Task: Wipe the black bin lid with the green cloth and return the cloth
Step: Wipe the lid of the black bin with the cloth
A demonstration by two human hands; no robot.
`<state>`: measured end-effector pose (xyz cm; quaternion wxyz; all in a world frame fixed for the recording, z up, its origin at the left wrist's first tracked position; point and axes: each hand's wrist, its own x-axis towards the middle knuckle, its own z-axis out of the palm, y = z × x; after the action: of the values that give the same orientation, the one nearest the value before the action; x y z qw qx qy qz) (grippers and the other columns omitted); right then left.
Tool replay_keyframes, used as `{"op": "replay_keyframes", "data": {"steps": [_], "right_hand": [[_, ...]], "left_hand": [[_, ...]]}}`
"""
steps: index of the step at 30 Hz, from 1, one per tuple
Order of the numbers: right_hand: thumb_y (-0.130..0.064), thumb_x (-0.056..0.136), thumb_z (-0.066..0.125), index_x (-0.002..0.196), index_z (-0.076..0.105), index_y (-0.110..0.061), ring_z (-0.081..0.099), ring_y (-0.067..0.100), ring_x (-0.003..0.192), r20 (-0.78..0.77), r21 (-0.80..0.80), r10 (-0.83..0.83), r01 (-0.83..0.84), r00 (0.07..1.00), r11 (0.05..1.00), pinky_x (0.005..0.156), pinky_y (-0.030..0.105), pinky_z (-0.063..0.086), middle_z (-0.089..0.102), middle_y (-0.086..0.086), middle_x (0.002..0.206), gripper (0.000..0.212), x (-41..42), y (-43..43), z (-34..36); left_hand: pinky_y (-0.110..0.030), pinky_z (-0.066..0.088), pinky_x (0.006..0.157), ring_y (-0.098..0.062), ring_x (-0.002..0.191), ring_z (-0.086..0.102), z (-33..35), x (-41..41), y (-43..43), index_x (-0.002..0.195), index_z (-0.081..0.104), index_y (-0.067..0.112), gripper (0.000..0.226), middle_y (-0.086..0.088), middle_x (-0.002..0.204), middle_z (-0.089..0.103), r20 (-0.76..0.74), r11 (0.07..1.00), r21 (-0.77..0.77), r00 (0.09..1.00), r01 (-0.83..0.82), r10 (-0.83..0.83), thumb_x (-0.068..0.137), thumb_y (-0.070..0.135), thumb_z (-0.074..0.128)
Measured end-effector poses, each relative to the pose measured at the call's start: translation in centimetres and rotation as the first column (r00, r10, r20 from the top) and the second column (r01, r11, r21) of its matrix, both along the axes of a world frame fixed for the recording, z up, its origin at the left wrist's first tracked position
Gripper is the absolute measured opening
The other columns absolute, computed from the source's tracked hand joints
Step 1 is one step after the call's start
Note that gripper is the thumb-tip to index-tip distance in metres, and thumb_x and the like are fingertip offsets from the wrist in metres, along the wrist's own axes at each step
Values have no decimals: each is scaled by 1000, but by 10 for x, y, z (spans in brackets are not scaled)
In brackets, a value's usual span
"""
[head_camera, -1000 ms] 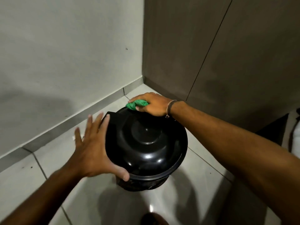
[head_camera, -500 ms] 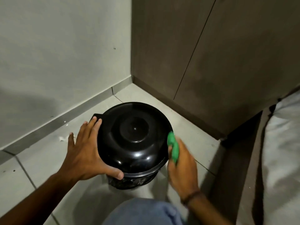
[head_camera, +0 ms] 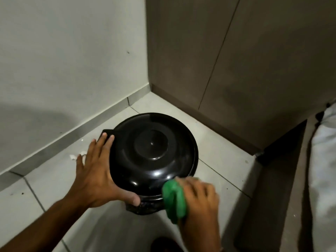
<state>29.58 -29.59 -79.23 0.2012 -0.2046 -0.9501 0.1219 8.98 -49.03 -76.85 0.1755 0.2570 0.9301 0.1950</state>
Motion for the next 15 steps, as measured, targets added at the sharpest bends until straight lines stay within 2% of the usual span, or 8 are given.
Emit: {"op": "replay_keyframes", "data": {"steps": [1, 3, 5, 6, 9, 11, 13, 15], "right_hand": [[-38, 68, 50, 125, 69, -31, 51, 22, 100, 22, -68, -80, 81, 997, 994, 79, 38, 48, 65, -6, 120, 61, -10, 18, 8], [-19, 75, 51, 125, 65, -27, 53, 24, 105, 62, -201, -169, 178, 984, 963, 87, 39, 50, 64, -3, 120, 53, -50, 49, 26], [-3, 78, 54, 118, 68, -19, 61, 34, 108, 88, -244, -154, 171, 984, 955, 93, 41, 51, 68, 5, 119, 45, -110, 75, 43], [-2, 80, 56, 115, 69, -17, 64, 37, 110, 119, -260, -115, 143, 986, 955, 94, 41, 52, 70, 9, 118, 40, -142, 81, 51], [-10, 84, 61, 116, 68, -17, 67, 38, 114, 219, -266, 87, -27, 972, 964, 91, 40, 54, 72, 12, 122, 33, -228, 58, 65], [-16, 86, 63, 119, 68, -16, 67, 36, 114, 241, -185, 281, -240, 929, 953, 94, 39, 51, 73, 10, 121, 34, -246, 19, 62], [-18, 84, 62, 126, 68, -15, 63, 31, 123, 168, -133, 487, -470, 857, 873, 109, 39, 42, 72, 9, 126, 42, -221, -11, 52], [-23, 89, 58, 140, 60, -16, 54, 25, 139, 79, -157, 590, -575, 803, 803, 123, 39, 29, 66, 6, 141, 51, -163, -16, 37]], "left_hand": [[-67, -1, 133, -19, 166, -19, 0, 0, 1, 169, -14, 36, 198, 12, 179, -21, 8, 1000, 4, 1000, 7, -7, 5, 107, 70], [-66, -4, 133, -18, 166, -21, 2, 0, 0, 168, -16, 37, 197, 13, 178, -23, 19, 1000, 12, 1000, 15, -15, 7, 107, 72], [-64, -6, 133, -17, 165, -23, 2, -2, 1, 168, -17, 37, 197, 14, 177, -25, 29, 1000, 19, 1000, 12, -12, 7, 105, 74], [-64, -7, 133, -16, 165, -23, 2, -1, 1, 167, -17, 37, 196, 15, 177, -25, 31, 1000, 16, 999, 13, -13, 7, 105, 74], [-64, -5, 133, -15, 165, -22, 0, -1, 0, 166, -19, 39, 195, 18, 176, -27, 12, 1000, 11, 1000, 6, -7, 7, 106, 71], [-63, -5, 134, -16, 164, -24, -1, -1, 1, 166, -22, 37, 196, 17, 175, -29, -5, 1000, -17, 1000, -2, 2, 6, 109, 66], [-64, -3, 134, -18, 165, -24, -4, -3, 1, 167, -22, 32, 199, 13, 177, -28, -7, 998, -61, 1000, -9, 9, 4, 112, 60], [-67, 7, 134, -20, 166, -19, -8, -5, 0, 169, -17, 28, 201, 9, 178, -25, -19, 996, -83, 1000, -13, 11, 3, 115, 54]]}}
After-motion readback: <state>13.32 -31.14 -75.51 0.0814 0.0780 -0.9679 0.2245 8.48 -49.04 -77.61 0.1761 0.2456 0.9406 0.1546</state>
